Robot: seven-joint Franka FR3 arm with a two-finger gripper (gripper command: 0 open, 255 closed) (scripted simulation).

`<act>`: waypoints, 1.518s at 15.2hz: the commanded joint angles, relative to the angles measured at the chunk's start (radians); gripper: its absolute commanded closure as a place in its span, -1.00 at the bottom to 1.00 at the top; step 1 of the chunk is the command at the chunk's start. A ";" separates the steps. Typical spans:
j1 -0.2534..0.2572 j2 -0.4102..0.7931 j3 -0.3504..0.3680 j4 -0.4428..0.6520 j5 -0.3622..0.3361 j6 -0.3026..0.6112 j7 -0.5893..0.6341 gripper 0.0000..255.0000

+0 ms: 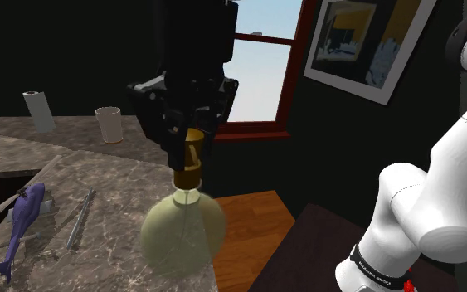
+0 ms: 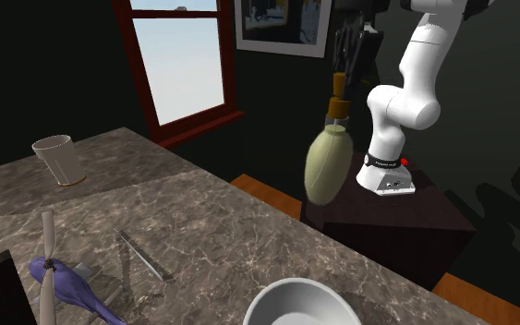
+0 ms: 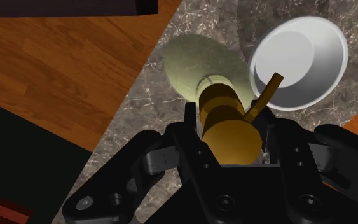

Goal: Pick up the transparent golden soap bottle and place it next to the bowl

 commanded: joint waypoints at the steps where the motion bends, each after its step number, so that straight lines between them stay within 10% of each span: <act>1: 0.000 -0.011 -0.002 -0.038 0.004 0.029 -0.005 1.00; 23: 0.010 -0.037 0.009 -0.360 0.023 0.326 -0.024 1.00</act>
